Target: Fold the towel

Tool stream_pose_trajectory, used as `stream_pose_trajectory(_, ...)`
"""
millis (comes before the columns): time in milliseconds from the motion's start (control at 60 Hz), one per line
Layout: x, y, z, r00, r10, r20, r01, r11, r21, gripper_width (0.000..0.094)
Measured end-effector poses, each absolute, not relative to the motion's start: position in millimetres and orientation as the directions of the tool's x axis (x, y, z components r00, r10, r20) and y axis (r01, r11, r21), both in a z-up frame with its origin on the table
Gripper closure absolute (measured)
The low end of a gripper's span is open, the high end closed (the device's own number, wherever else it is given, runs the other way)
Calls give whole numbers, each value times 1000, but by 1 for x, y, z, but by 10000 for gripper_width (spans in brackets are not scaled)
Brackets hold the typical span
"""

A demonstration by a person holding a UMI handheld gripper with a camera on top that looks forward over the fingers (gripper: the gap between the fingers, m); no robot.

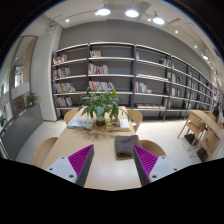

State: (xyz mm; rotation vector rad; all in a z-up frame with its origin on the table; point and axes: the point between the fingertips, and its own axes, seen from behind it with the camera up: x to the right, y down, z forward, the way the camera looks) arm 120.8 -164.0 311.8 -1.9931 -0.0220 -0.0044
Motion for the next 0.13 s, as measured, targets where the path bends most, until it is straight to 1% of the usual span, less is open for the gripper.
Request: stream_pose_trajectory(133,114,-176,312,1000,23,20,28,-414,-910,169)
